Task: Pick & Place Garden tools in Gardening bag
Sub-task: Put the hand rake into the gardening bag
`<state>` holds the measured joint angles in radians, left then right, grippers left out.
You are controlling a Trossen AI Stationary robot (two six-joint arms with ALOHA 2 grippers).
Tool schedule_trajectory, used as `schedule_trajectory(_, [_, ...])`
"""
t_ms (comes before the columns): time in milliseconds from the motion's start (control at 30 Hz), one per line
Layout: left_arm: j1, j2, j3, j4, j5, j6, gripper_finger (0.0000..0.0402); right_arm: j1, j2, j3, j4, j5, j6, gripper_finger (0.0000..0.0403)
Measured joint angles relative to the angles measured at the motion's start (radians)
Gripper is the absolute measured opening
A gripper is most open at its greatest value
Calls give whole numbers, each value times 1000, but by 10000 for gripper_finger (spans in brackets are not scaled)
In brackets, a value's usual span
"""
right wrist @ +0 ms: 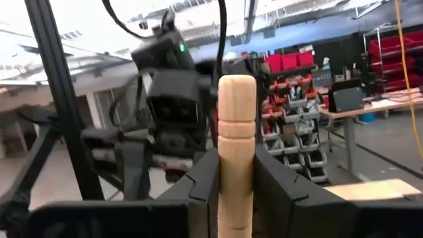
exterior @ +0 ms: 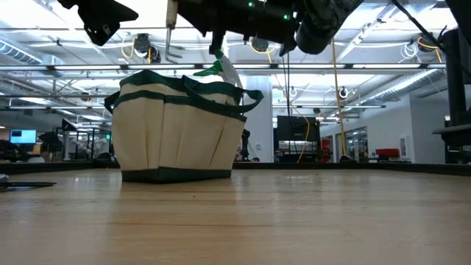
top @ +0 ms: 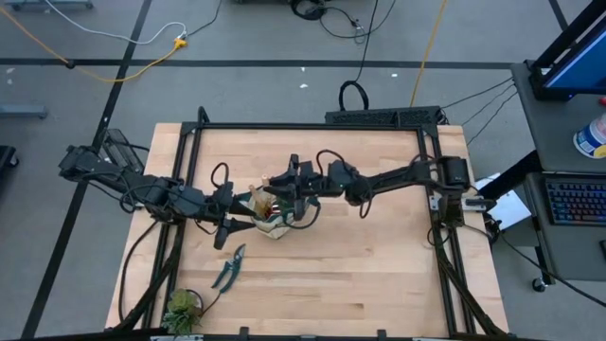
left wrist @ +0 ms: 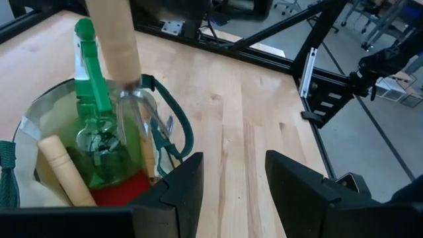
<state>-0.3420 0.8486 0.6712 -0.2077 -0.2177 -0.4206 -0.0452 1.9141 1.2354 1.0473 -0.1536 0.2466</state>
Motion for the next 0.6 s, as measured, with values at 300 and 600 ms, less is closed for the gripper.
schedule_trajectory(300, [0,0,0,-1,-1,8,166,0,0,0,-50,27,-124,67])
schedule_trajectory(600, [0,0,0,-1,-2,8,166,-2,0,0,-91,26,-136,62])
